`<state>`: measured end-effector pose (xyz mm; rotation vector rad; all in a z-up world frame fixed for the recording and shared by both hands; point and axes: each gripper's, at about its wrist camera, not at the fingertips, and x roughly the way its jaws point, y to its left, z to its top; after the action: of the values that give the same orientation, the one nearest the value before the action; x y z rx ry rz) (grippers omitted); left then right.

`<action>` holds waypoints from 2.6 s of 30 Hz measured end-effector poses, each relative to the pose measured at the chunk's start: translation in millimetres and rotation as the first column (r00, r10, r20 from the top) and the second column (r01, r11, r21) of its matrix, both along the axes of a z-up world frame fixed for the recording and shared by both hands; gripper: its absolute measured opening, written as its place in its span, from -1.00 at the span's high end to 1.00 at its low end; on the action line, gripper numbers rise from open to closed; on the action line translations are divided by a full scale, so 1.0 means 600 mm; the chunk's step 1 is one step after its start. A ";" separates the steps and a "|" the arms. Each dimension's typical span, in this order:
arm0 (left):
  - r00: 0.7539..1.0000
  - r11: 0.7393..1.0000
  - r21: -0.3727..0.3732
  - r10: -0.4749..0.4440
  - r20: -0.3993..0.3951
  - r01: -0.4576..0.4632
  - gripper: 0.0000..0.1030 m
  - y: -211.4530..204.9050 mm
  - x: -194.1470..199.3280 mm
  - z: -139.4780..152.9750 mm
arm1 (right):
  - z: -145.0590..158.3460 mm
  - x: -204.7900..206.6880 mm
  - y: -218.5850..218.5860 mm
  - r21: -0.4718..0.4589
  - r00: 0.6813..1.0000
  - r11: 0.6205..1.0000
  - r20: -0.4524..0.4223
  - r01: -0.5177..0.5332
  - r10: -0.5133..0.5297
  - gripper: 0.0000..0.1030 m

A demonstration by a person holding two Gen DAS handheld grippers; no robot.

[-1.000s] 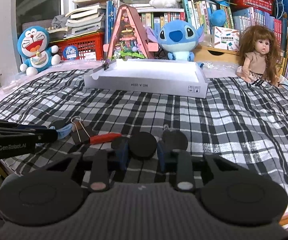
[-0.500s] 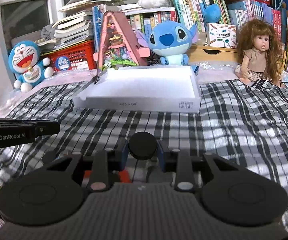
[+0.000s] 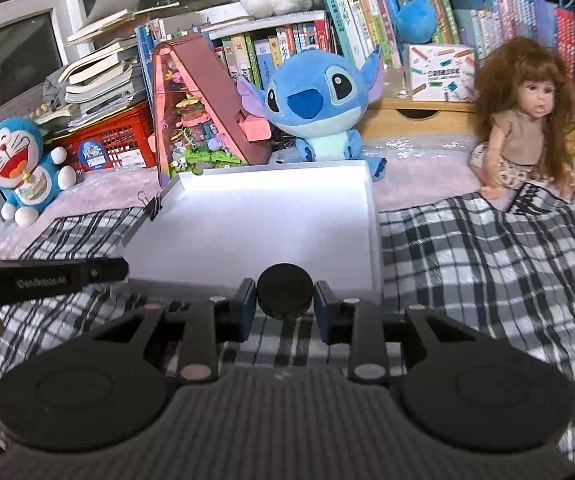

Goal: Organize rigid objects
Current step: 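Carry the blue piece and black disc over the white tray with both tools, then open the left tool to drop the blue piece while the right tool drops its disc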

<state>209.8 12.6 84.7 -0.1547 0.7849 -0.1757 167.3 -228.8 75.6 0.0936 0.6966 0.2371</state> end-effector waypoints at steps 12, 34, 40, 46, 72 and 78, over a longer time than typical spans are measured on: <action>0.997 0.995 0.088 0.050 -0.055 -0.045 0.71 -0.025 0.094 -0.050 | -0.039 0.136 0.023 -0.039 0.990 0.998 -0.133 0.050 -0.055 0.30; 0.992 0.987 0.134 0.099 -0.081 -0.088 0.71 -0.022 0.137 -0.111 | -0.097 0.191 0.045 -0.107 0.983 0.992 -0.162 0.069 -0.086 0.30; 0.992 0.986 0.143 0.097 -0.077 -0.085 0.71 -0.021 0.141 -0.115 | -0.108 0.196 0.050 -0.123 0.982 0.991 -0.172 0.061 -0.082 0.30; 0.992 0.986 0.143 0.097 -0.076 -0.086 0.71 -0.020 0.144 -0.118 | -0.110 0.200 0.052 -0.134 0.982 0.990 -0.175 0.054 -0.077 0.30; 0.996 0.991 0.109 0.072 0.051 -0.077 -0.17 0.007 0.059 -0.049 | -0.055 0.129 0.038 -0.099 0.999 0.995 -0.041 -0.002 -0.002 -0.41; 0.993 0.994 0.089 0.056 0.099 -0.065 -0.33 0.013 0.006 -0.038 | -0.043 0.073 0.036 -0.110 0.999 0.993 0.021 -0.040 0.043 -0.56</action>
<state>213.5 20.2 61.8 -0.0822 0.6900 -0.0883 211.2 -207.3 50.1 -0.0284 0.6873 0.2389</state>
